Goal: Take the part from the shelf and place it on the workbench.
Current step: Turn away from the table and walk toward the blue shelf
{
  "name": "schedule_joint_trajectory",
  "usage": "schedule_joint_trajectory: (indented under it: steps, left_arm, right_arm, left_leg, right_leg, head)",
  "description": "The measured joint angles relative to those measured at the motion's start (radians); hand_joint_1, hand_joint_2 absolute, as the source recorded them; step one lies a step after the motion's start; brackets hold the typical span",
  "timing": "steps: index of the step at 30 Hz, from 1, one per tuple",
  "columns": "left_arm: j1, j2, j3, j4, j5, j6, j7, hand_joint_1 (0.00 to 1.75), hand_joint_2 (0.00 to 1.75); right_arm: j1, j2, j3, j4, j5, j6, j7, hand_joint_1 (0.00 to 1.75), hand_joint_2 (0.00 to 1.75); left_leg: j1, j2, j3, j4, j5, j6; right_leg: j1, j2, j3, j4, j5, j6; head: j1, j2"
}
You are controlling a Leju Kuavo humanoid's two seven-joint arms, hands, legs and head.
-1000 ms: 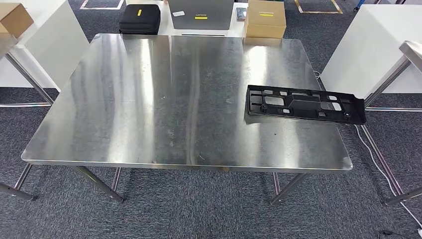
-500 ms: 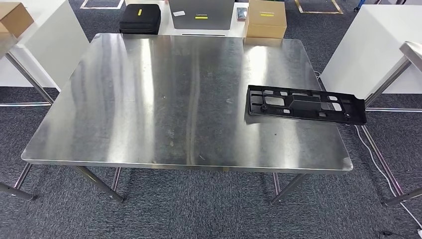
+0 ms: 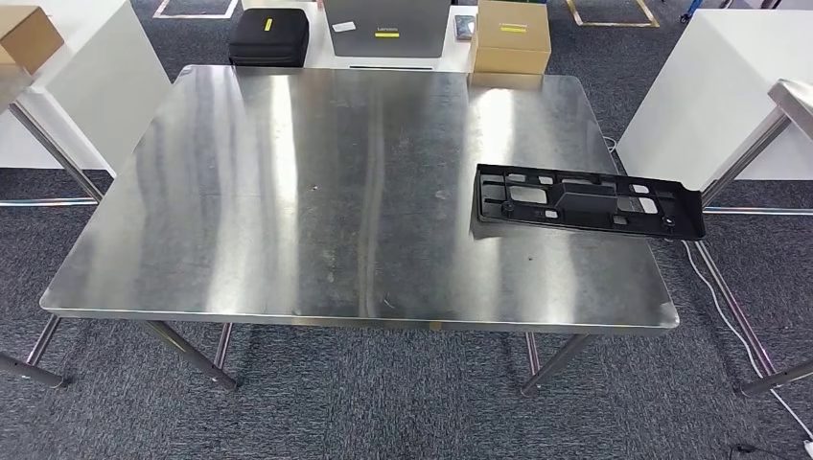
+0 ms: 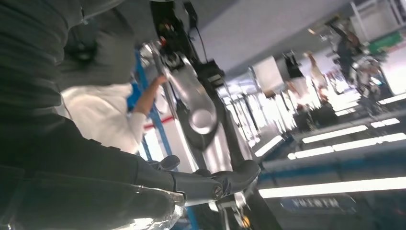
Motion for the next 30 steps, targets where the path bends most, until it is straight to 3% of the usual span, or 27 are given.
schedule_joint_trajectory:
  steps: [4,7,9,17,30]
  left_arm:
    - [0.0,0.0,-0.002,0.0,-0.015,-0.011,0.005,0.0,0.0]
    - [-0.001,0.0,-0.005,0.0,-0.035,-0.012,0.009,0.0,0.0]
    - [-0.002,0.0,-0.008,0.0,-0.043,-0.012,0.01,0.0,0.0]
    - [-0.001,0.0,-0.011,0.0,-0.046,-0.012,0.012,0.0,0.0]
    - [-0.001,0.001,-0.012,0.0,-0.046,-0.012,0.012,0.0,0.0]
  right_arm:
    - [-0.025,0.002,0.031,0.082,-0.001,0.013,0.133,0.0,1.75]
    - [-0.073,0.002,0.118,0.12,-0.001,0.069,0.255,0.0,1.75]
    - [-0.092,0.002,0.168,0.136,-0.001,0.097,0.286,0.0,1.75]
    - [-0.124,0.003,0.25,0.169,-0.001,0.111,0.3,0.0,1.75]
    - [-0.129,0.007,0.267,0.189,-0.001,0.111,0.3,0.0,1.75]
  left_leg:
    - [0.0,0.0,-0.001,0.0,0.0,0.0]
    - [0.0,0.001,0.002,0.0,0.001,0.001]
    - [0.0,0.0,0.004,0.0,0.001,0.001]
    - [0.0,-0.002,0.001,0.0,0.002,0.001]
    - [0.0,-0.002,0.001,0.0,0.002,0.001]
  right_leg:
    - [0.0,0.0,0.003,0.0,0.0,0.0]
    - [0.0,0.001,0.003,0.0,0.001,0.0]
    - [0.0,0.0,0.0,0.0,0.0,0.0]
    - [0.0,-0.002,0.007,0.0,0.0,0.0]
    - [0.0,-0.002,0.007,0.0,0.0,0.0]
  head:
    - [0.0,0.0]
    - [0.0,0.0]
    - [0.0,0.0]
    - [0.0,0.0]
    - [0.0,0.0]
